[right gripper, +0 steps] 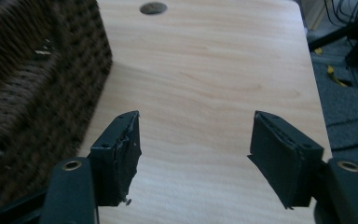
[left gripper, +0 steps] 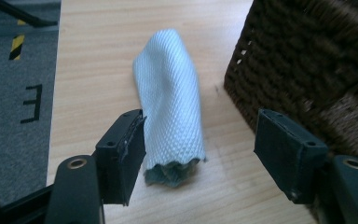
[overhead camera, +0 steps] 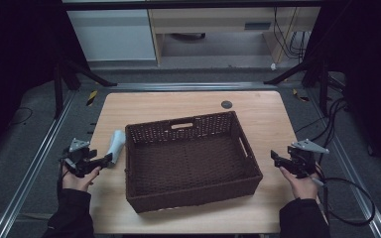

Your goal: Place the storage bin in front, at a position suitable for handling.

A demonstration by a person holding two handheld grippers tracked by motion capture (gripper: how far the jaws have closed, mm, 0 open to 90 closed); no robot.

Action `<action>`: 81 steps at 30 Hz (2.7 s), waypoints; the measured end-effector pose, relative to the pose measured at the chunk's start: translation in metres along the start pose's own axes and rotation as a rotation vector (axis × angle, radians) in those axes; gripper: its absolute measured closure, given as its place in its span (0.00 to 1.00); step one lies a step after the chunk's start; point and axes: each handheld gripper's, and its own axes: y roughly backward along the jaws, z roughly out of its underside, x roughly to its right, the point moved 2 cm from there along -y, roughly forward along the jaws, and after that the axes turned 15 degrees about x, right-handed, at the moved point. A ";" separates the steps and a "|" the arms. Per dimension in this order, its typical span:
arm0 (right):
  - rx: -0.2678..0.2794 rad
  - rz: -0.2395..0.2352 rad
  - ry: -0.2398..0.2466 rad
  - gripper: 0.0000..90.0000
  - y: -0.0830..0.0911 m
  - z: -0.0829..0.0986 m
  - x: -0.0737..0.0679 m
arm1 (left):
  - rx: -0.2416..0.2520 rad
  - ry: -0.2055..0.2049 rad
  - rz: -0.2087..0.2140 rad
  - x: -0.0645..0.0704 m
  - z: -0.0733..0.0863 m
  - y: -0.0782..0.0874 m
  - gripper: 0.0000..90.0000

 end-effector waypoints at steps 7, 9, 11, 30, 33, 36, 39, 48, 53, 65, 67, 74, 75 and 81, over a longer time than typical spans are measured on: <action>0.055 -0.031 0.025 0.43 -0.007 -0.029 -0.009 | 0.027 -0.019 0.017 0.010 -0.014 0.001 0.36; 0.082 -0.057 0.027 0.45 -0.009 -0.045 -0.017 | 0.036 -0.032 0.029 0.017 -0.018 -0.001 0.36; 0.096 -0.075 0.038 0.46 -0.010 -0.055 -0.022 | 0.043 -0.053 0.037 0.025 -0.024 -0.001 0.36; 0.034 -0.203 0.077 0.60 -0.021 -0.071 -0.060 | -0.036 -0.128 0.117 0.072 -0.031 -0.011 0.51; 0.014 -0.231 0.078 0.64 -0.023 -0.065 -0.065 | -0.042 -0.123 0.124 0.074 -0.029 -0.014 0.55; -0.025 -0.242 0.108 0.66 -0.027 -0.058 -0.071 | -0.054 -0.132 0.129 0.077 -0.028 -0.018 0.62; -0.040 -0.259 0.107 0.70 -0.030 -0.055 -0.074 | -0.067 -0.137 0.122 0.078 -0.028 -0.023 0.64; -0.088 -0.273 0.116 0.77 -0.026 -0.049 -0.079 | -0.066 -0.155 0.122 0.078 -0.035 -0.040 0.68; -0.097 -0.244 0.105 0.75 -0.014 -0.045 -0.078 | -0.056 -0.161 0.143 0.080 -0.039 -0.053 0.70; -0.103 -0.201 0.084 0.60 -0.025 -0.045 -0.076 | -0.039 -0.160 0.186 0.078 -0.037 -0.045 0.58; -0.124 -0.195 0.088 0.60 -0.026 -0.042 -0.077 | -0.052 -0.160 0.192 0.078 -0.033 -0.045 0.60; -0.165 -0.194 0.060 0.69 -0.027 -0.037 -0.079 | -0.082 -0.129 0.183 0.079 -0.028 -0.049 0.64; -0.174 -0.207 0.042 0.73 -0.027 -0.036 -0.079 | -0.087 -0.134 0.173 0.080 -0.029 -0.050 0.65; -0.165 -0.181 0.069 0.76 -0.026 -0.037 -0.073 | -0.086 -0.139 0.172 0.090 -0.030 -0.055 0.65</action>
